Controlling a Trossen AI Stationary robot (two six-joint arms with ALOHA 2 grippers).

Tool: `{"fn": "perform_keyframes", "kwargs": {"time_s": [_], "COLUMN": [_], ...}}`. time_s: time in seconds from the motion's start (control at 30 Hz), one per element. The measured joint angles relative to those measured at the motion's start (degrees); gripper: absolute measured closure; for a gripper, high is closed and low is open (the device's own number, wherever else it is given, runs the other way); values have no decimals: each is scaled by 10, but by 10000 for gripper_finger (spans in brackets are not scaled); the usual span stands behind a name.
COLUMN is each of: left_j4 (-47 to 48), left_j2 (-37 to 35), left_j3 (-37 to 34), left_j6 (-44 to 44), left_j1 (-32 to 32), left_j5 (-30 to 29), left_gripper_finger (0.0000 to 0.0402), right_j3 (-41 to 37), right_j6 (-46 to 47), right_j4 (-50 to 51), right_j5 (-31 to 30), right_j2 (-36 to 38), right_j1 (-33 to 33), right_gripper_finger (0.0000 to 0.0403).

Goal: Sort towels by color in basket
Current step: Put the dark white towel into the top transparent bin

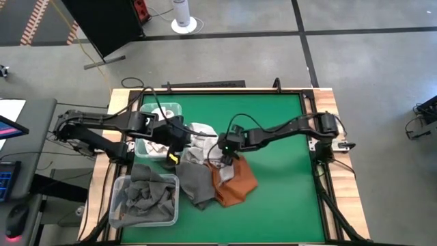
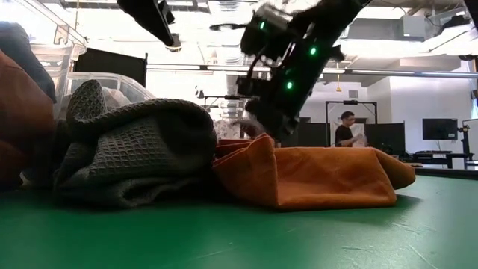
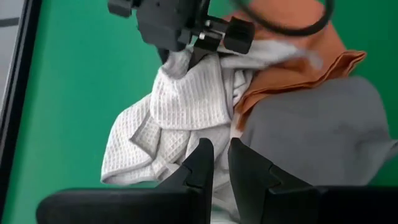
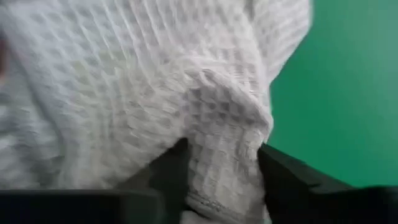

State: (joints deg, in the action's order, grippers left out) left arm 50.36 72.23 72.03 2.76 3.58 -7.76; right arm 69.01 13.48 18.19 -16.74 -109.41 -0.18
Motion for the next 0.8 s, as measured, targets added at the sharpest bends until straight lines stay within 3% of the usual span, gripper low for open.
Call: {"fn": "perform_keyframes", "kwargs": {"time_s": [0.2,0.23,0.4,0.63,0.8], "left_j4": [0,0,0,-21,-106], "left_j2": [0,0,0,0,0], "left_j3": [0,0,0,0,0], "left_j6": [8,9,31,98,146], "left_j1": [0,0,0,-1,-1], "left_j5": [-8,-9,-22,-98,-149], "left_gripper_finger": [361,361,361,357,315], "right_j3": [1,1,6,7,8], "right_j6": [-33,-40,-60,-87,-95], "right_j4": [-6,-4,25,53,54], "right_j5": [52,53,49,-1,-16], "right_j2": [-18,-14,46,220,337], "right_j1": [-26,-27,-37,-27,-10], "right_gripper_finger": [362,373,372,372,372]}}
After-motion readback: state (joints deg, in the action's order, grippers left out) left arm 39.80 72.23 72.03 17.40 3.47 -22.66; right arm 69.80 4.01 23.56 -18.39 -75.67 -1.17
